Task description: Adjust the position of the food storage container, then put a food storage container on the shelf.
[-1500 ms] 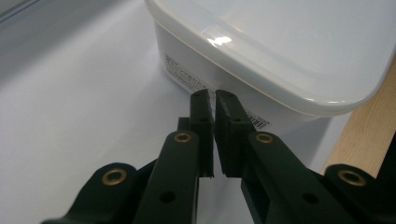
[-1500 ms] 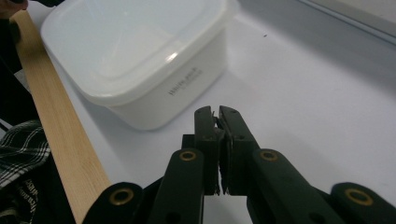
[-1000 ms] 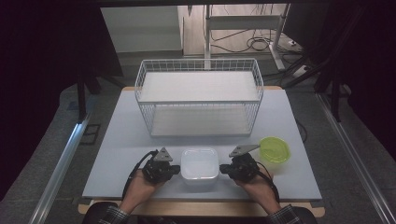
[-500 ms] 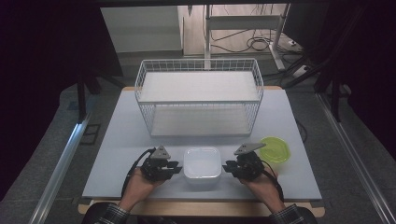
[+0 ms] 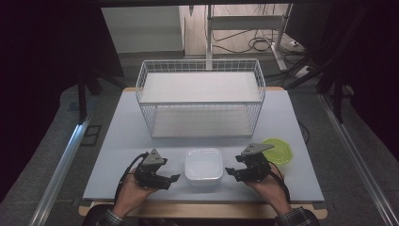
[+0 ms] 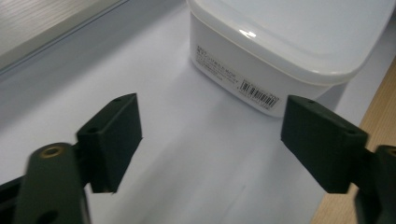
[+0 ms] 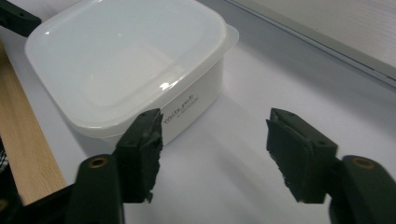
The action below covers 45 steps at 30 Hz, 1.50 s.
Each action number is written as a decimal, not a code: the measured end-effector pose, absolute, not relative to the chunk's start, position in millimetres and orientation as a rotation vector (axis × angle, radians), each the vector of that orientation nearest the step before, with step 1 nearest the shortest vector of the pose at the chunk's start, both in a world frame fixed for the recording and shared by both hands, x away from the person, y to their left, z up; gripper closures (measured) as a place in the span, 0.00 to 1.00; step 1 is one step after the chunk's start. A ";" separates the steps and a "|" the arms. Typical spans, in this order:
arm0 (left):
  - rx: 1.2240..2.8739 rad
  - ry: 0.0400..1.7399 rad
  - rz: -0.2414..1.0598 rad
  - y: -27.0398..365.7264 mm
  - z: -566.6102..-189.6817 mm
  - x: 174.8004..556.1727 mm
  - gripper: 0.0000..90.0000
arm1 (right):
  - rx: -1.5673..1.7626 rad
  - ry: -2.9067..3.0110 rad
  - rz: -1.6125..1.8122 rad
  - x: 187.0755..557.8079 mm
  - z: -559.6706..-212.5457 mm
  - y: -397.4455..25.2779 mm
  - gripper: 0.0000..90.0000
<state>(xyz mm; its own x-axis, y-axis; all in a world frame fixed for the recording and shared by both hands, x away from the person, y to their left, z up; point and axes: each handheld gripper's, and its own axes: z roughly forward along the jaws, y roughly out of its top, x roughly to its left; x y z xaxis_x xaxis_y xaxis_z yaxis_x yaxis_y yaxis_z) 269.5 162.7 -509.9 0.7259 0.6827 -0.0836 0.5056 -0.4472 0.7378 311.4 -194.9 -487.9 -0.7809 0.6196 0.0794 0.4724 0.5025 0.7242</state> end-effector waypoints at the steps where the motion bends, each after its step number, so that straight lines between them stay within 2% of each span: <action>1: 2.150 0.894 0.299 164.1 -509.7 268.6 0.18 | 0.932 2.551 1.145 310.8 -487.8 -195.4 0.34; 8: 2.123 0.894 0.330 172.2 -510.6 266.4 0.09 | 0.904 2.545 1.144 307.3 -492.0 -197.8 0.19; 16: 2.069 0.885 0.313 172.5 -514.9 271.1 0.04 | 0.914 2.534 1.189 307.4 -491.3 -196.6 0.13; 22: 2.057 0.895 0.303 171.8 -512.7 273.3 0.05 | 0.902 2.536 1.217 306.7 -490.2 -192.3 0.08; 30: 2.102 0.871 0.308 157.2 -506.7 273.9 0.04 | 0.904 2.539 1.214 307.0 -487.4 -186.4 0.06; 38: 2.081 0.825 0.243 146.5 -500.2 279.5 0.05 | 0.923 2.568 1.203 309.1 -485.8 -175.4 0.02; 45: 2.084 0.800 0.210 140.0 -500.1 285.8 0.10 | 0.939 2.620 1.215 314.1 -483.0 -164.0 0.11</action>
<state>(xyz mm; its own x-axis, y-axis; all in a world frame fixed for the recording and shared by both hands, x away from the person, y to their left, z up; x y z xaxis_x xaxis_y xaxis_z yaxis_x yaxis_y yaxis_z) 285.8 140.0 -500.1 0.7793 0.6113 -0.1378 0.4642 -0.4154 0.7823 314.1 -164.0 -483.0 -0.8039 0.5738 0.1567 0.4903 0.4901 0.7207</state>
